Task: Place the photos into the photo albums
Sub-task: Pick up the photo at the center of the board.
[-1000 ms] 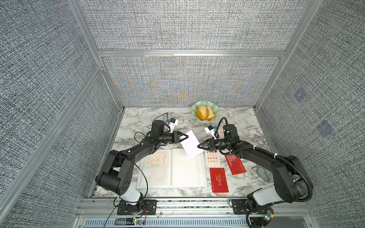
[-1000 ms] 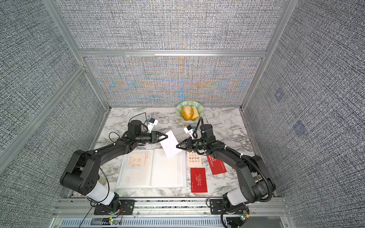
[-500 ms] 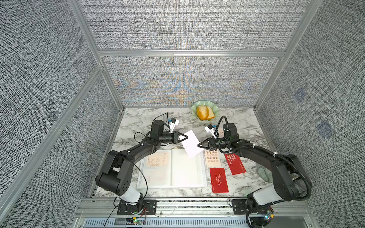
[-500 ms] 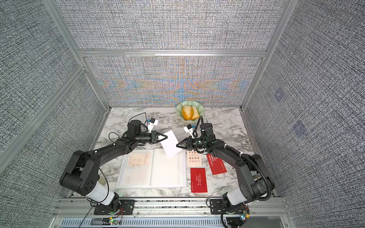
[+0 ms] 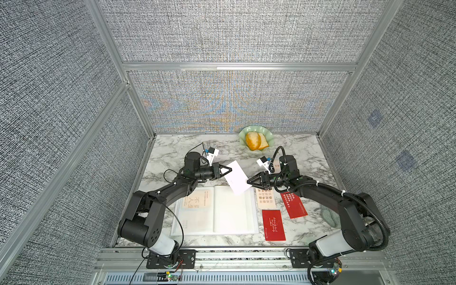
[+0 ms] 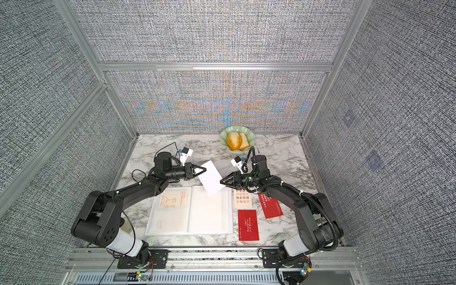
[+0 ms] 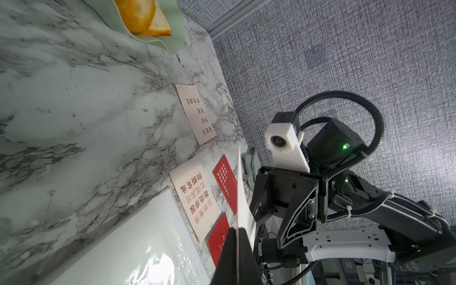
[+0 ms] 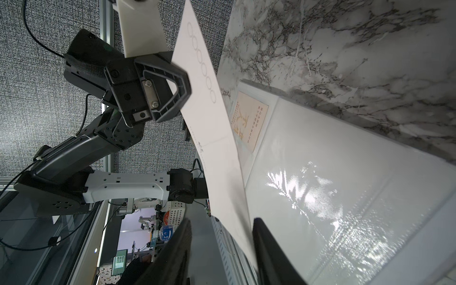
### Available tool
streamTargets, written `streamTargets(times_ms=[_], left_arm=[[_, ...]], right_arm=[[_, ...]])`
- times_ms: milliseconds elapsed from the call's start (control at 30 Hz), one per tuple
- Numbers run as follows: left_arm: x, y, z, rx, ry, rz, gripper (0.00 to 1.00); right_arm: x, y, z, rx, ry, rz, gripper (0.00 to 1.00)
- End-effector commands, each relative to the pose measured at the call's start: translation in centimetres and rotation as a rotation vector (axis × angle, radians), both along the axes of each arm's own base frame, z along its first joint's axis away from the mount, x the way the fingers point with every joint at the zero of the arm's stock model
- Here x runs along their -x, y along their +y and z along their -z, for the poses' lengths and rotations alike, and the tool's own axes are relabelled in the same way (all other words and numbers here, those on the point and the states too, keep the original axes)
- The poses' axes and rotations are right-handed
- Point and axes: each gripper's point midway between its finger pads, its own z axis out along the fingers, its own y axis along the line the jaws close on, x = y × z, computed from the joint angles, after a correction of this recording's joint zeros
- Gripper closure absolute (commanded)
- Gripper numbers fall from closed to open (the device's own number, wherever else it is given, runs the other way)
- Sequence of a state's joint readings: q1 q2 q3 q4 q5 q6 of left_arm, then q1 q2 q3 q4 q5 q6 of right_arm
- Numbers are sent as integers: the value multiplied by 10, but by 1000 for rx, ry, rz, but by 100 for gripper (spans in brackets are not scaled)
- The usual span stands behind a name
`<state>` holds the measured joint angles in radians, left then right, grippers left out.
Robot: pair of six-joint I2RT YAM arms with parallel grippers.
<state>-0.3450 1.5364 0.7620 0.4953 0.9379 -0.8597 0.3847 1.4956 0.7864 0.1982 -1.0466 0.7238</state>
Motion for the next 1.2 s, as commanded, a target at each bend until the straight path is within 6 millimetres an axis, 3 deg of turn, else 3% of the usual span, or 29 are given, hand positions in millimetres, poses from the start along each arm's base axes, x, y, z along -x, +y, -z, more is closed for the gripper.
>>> streamTargets(times_ms=[0,233,533,1000,1167], left_arm=[[-10,13,-18,62,-31,-87,100],[-16,49,-15,117,24,-309,100],[-9,82,0,175,97,-534,100],[-2,107,12,168,133,-688,100],[0,111,17,167,149,-714,100]], right_arm=[[-1,1,-4,-19,-16,17,54],[-6,7,-5,-51,-33,132,53],[-14,37,-3,-128,18,182,53],[-31,98,-6,-200,58,110,55],[-33,114,-12,-225,60,94,66]])
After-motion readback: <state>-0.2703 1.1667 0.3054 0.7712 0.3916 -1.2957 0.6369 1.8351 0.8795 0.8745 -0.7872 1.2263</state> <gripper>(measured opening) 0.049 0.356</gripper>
